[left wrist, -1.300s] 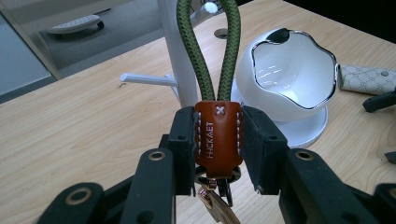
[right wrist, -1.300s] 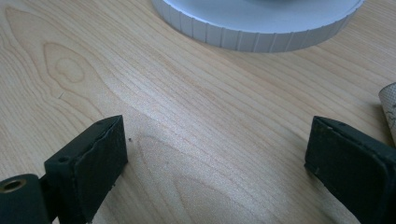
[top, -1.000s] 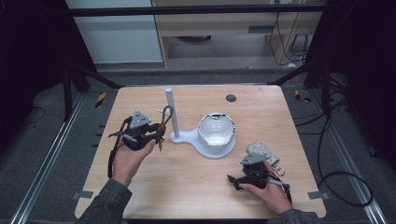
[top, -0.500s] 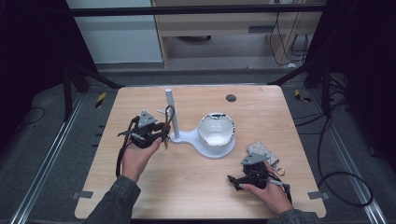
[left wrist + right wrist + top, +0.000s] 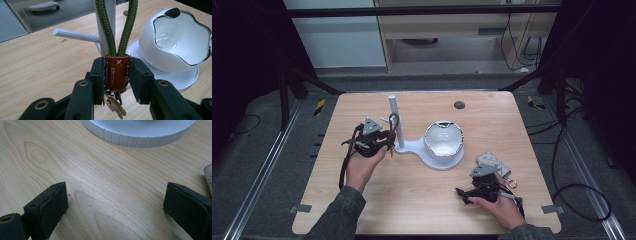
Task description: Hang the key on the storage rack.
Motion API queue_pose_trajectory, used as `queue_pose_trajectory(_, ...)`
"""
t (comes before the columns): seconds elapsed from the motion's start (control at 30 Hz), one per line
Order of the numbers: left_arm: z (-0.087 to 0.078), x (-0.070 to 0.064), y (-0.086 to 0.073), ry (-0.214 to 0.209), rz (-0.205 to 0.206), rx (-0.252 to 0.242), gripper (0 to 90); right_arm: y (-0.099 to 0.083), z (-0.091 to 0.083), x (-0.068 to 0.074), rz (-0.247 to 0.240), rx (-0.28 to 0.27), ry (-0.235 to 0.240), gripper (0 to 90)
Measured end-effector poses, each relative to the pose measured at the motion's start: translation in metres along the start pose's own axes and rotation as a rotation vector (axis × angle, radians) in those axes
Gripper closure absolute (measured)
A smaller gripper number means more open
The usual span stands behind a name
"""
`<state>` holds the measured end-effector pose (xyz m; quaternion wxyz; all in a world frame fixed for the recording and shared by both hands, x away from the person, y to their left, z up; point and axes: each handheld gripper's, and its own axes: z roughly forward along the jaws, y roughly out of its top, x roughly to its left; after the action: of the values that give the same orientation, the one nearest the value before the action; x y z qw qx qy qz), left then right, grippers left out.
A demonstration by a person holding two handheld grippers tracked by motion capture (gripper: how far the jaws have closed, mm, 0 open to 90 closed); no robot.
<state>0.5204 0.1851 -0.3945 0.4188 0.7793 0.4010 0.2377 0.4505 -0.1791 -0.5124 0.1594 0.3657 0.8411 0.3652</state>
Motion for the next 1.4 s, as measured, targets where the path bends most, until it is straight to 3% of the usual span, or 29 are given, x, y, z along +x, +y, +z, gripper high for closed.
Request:
queue_pose_trajectory(0.63,0.008,0.004,0.0,0.013,-0.011,-0.003,62.9,0.0,0.0,0.0,0.0,0.002,-0.001,5.6)
queue_pose_trajectory(0.83,0.002,0.002,-0.004,0.014,0.011,0.01,59.4,0.0,-0.001,0.0,0.001,0.003,-0.001,5.6)
queue_pose_trajectory(1.07,-0.005,-0.001,-0.021,0.035,0.064,0.074,46.9,-0.001,-0.001,0.0,0.002,0.004,0.0,5.3)
queue_pose_trajectory(1.17,-0.006,-0.001,-0.03,0.045,0.084,0.098,37.4,-0.001,-0.001,0.0,0.0,0.001,-0.002,5.0)
queue_pose_trajectory(1.27,-0.006,-0.001,-0.048,0.045,0.086,0.136,28.4,-0.001,-0.001,0.0,0.003,0.002,-0.005,4.8)
queue_pose_trajectory(1.4,-0.005,0.002,-0.064,0.042,0.056,0.154,19.5,-0.001,-0.001,0.001,0.005,0.002,-0.007,4.8)
